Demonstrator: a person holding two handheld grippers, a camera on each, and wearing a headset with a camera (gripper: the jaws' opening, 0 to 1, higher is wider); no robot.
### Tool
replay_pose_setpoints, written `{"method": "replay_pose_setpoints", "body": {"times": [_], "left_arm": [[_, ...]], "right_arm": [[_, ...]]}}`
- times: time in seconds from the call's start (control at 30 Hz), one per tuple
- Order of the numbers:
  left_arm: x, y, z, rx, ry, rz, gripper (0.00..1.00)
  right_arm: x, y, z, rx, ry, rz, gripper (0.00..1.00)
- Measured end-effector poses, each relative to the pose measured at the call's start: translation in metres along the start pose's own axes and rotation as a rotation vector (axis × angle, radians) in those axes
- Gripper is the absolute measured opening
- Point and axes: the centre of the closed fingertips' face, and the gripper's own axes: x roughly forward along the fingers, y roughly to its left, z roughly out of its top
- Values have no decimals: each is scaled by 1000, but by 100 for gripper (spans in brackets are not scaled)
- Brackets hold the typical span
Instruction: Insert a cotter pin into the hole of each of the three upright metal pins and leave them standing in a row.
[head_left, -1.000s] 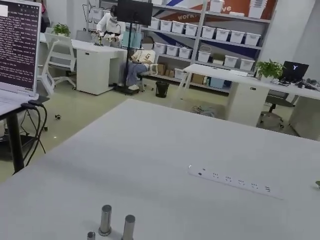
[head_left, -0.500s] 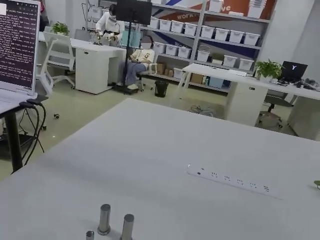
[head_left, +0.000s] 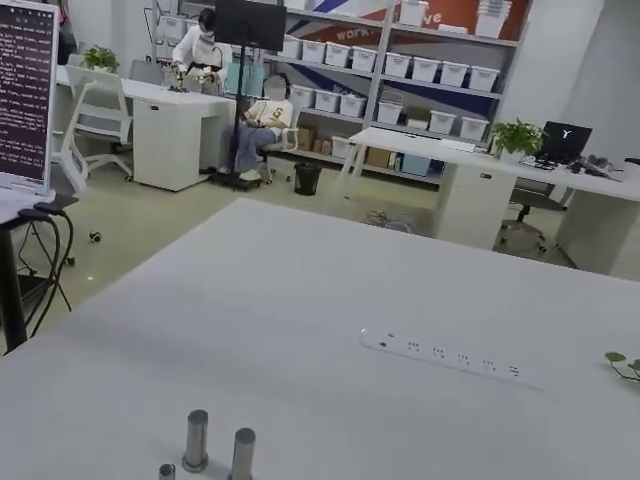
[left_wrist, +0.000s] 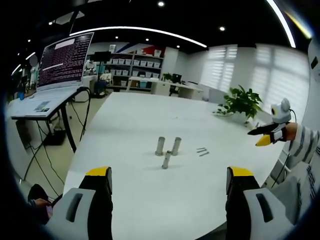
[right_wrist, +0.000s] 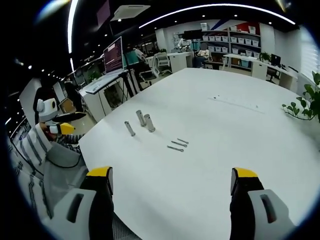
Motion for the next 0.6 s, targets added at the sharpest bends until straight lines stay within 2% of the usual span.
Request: {"method": "replay_pose_setpoints", "body": {"times": [0.37, 0.6], "left_arm": [[5, -2, 5, 26, 18, -25, 91], [11, -9, 2, 76, 55, -26, 87]], "right_arm": [[-6, -4, -3, 36, -6, -16, 96], [-5, -5, -1, 7, -19, -35, 95]]}}
